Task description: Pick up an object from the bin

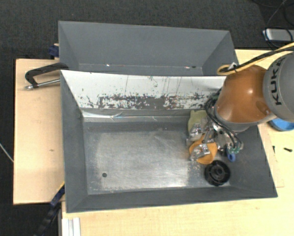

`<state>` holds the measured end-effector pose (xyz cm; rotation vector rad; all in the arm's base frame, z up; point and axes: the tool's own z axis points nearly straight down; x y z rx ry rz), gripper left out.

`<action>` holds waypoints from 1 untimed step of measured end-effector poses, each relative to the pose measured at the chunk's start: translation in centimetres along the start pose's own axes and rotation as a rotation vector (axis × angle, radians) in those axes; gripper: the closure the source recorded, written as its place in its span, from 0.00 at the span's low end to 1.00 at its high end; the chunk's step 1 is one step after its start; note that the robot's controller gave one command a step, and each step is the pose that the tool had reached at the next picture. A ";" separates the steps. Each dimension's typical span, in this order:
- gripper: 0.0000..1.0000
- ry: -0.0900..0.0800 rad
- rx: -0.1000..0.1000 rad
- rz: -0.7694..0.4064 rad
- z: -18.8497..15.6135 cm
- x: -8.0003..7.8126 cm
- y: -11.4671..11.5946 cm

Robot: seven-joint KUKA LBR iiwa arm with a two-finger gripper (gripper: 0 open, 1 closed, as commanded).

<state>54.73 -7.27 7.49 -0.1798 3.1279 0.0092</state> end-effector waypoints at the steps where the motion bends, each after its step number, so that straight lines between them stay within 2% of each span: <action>1: 1.00 -0.002 0.007 -0.242 -14.7 3.6 1.7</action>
Offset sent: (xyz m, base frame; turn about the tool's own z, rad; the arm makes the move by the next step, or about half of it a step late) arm -0.0409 0.0108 0.1423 -0.2419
